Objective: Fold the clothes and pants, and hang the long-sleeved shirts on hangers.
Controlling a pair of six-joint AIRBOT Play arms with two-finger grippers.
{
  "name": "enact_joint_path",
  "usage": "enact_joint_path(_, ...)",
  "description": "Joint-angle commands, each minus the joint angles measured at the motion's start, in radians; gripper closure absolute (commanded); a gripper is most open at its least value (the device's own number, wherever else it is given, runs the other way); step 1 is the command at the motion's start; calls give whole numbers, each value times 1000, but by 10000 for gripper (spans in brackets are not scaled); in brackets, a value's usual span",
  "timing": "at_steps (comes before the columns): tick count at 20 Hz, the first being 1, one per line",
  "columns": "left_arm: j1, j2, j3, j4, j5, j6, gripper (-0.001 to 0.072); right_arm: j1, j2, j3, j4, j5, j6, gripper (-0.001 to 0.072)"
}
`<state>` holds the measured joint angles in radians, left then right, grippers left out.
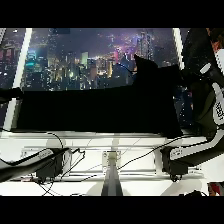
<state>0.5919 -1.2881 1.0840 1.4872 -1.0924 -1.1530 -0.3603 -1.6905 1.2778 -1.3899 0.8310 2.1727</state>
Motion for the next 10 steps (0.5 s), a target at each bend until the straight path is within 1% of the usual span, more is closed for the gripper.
enact_joint_path(1,0,-1,1,0,35,0,23,4,-4,29,28,-119,4,693)
enact_joint_path(3,0,-1,1,0,42,0,22,14,-3,71,30,-116,-76,694)
enact_joint_path(6,0,-1,1,-21,43,0,23,75,4,168,33,-109,-299,694)
enact_joint_path(7,0,-1,1,-46,50,0,23,107,6,216,33,-104,-354,694)
enact_joint_path(10,0,0,1,-167,70,0,23,241,6,379,33,-84,-453,694)
